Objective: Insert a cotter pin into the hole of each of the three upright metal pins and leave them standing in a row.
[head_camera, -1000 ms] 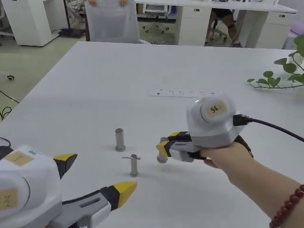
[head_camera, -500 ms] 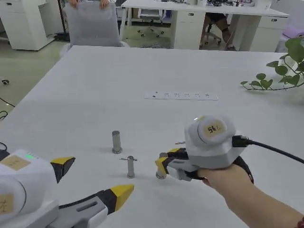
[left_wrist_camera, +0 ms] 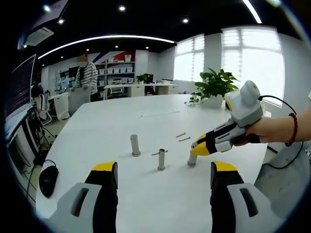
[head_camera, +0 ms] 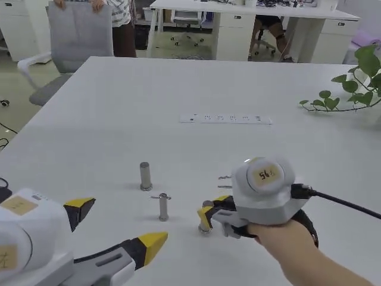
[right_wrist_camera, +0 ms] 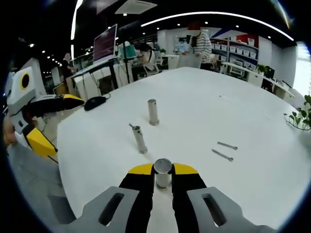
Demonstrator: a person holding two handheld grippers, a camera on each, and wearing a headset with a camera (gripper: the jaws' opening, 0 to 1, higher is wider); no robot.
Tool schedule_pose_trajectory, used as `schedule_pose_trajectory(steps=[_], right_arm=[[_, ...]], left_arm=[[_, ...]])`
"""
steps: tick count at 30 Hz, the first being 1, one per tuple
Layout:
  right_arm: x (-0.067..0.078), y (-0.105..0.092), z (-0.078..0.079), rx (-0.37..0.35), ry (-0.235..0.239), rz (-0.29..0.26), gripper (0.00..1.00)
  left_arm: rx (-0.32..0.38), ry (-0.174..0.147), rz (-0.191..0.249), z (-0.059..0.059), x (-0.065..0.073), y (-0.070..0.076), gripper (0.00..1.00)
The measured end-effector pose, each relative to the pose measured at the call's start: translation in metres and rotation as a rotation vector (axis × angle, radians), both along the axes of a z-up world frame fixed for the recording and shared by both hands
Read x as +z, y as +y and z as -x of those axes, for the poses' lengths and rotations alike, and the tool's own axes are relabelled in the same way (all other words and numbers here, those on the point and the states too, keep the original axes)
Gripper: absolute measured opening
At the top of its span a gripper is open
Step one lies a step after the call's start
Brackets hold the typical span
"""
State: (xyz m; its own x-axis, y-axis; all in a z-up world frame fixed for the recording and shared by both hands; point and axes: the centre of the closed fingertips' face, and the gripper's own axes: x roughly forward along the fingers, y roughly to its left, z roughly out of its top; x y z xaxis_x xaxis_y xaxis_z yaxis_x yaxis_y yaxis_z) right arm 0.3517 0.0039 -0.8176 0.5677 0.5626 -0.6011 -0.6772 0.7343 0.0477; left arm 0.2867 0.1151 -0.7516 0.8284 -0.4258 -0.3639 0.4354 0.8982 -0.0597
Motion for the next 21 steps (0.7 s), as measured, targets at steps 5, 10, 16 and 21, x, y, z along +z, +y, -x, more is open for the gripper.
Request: schedule_pose_trajectory(steps=[5,10,16,21], right_arm=[[-0.0044,-0.0010,0.0026,-0.008,0.007,0.000,0.14],[-0.0041,0.0001,0.0030,-0.015,0.003,-0.008,0.14],[-0.0050,0.0009,0.0053,-0.010,0.002,-0.008,0.14],[-0.0054,0.0023,0.0055,-0.028,0.004,-0.032,0.15]], left_arm=[[-0.004,0.001,-0.003,0.0013,-0.0005,-0.0001,0.77],[-0.006,-0.001,-0.004,0.0011,-0.0003,-0.0003,0.76],[-0.010,-0.002,-0.007,0.0010,0.0000,-0.0010,0.76],[-0.014,-0.001,-0.011,0.0013,-0.0009,-0.0016,0.76]])
